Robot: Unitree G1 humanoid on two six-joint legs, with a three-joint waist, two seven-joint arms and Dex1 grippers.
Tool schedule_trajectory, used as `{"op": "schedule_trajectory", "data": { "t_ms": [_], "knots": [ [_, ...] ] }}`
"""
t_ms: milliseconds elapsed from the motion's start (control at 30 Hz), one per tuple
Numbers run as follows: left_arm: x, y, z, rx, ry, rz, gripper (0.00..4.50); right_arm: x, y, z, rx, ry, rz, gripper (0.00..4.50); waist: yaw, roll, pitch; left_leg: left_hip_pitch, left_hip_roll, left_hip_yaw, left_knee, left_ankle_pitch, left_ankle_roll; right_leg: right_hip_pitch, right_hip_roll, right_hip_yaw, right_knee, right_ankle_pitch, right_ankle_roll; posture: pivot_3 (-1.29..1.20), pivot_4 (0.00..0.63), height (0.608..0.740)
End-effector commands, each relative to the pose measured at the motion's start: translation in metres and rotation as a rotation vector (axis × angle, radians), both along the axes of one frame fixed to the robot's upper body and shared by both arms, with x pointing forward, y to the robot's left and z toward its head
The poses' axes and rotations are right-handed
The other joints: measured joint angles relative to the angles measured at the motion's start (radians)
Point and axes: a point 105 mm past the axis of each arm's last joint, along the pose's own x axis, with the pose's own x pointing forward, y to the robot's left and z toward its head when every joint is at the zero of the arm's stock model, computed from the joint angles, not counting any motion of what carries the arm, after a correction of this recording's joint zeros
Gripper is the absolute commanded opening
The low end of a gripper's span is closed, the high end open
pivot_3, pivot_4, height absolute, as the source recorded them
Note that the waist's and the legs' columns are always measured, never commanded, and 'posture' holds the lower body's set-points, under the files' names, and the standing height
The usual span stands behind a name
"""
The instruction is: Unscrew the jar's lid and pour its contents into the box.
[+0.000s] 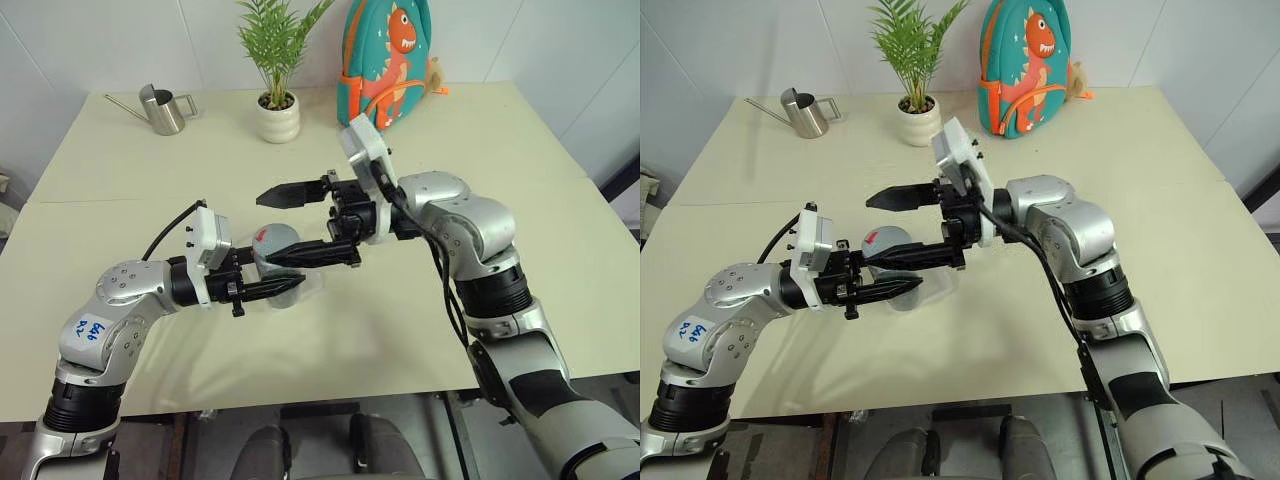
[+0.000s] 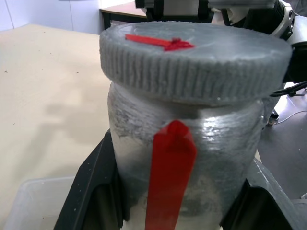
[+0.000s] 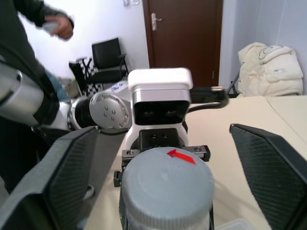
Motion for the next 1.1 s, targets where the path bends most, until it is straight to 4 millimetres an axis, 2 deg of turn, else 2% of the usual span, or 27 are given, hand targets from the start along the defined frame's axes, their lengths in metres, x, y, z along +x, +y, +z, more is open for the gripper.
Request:
{"op": "schedule_trajectory", "data": {
  "t_ms": [33, 400, 467, 567, 767, 867, 933, 1100],
  "knots": [
    [-0.004, 0.000, 0.009, -0.008, -0.040, -0.014, 1.90, -0.007, 0.006, 0.001, 0.003, -0.062, 0.029, 4.48, 0.000, 0.000, 0.000, 0.000, 0.000, 0.000, 0.000, 0.000, 0.000, 0.000, 0.000, 0.000, 0.000, 0.000, 0.000, 0.00, 0.150, 0.740],
    [-0.005, -0.001, 0.009, -0.010, -0.040, -0.013, 1.90, -0.006, 0.009, -0.007, -0.005, -0.044, 0.031, 4.48, 0.000, 0.000, 0.000, 0.000, 0.000, 0.000, 0.000, 0.000, 0.000, 0.000, -0.001, 0.000, 0.000, 0.000, 0.000, 0.00, 0.150, 0.740],
    [-0.005, -0.001, 0.009, -0.009, -0.040, -0.013, 1.90, -0.007, 0.008, -0.005, 0.006, -0.033, 0.042, 4.09, 0.000, 0.000, 0.000, 0.000, 0.000, 0.000, 0.000, 0.000, 0.000, 0.000, -0.001, 0.000, 0.000, 0.000, 0.000, 0.00, 0.150, 0.740],
    [-0.005, -0.001, 0.009, -0.007, -0.040, -0.012, 1.90, -0.008, 0.007, 0.002, 0.050, -0.005, 0.048, 3.29, 0.000, 0.000, 0.000, 0.000, 0.000, 0.000, 0.000, 0.000, 0.000, 0.000, -0.001, 0.000, 0.000, 0.000, 0.000, 0.00, 0.150, 0.740],
    [-0.007, 0.000, 0.007, -0.004, -0.029, -0.013, 1.90, -0.011, -0.003, 0.034, 0.203, 0.165, 0.085, 3.29, 0.000, 0.000, 0.000, 0.000, 0.001, -0.001, 0.000, 0.000, 0.000, 0.000, -0.002, 0.000, 0.000, 0.000, 0.000, 0.00, 0.150, 0.740],
    [-0.008, 0.001, 0.006, -0.002, -0.024, -0.013, 1.90, -0.008, -0.010, 0.042, 0.247, 0.221, 0.066, 3.29, 0.000, 0.000, 0.000, 0.000, 0.001, -0.001, 0.000, 0.000, 0.000, 0.000, -0.004, 0.000, 0.000, 0.000, 0.000, 0.00, 0.150, 0.740],
    [-0.008, 0.001, 0.006, -0.003, -0.023, -0.011, 1.90, -0.004, -0.014, 0.041, 0.247, 0.223, 0.035, 3.29, 0.000, 0.000, 0.000, 0.000, 0.000, -0.001, 0.000, 0.000, 0.000, 0.000, -0.005, 0.001, 0.000, 0.000, 0.000, 0.00, 0.150, 0.740],
    [-0.009, 0.002, 0.006, -0.003, -0.020, -0.008, 1.90, 0.012, -0.018, 0.022, 0.120, 0.092, -0.111, 3.29, 0.000, 0.000, 0.000, -0.001, 0.000, -0.001, -0.001, 0.000, 0.000, 0.000, -0.005, 0.000, -0.001, 0.000, 0.000, 0.00, 0.150, 0.740]
  ]
}}
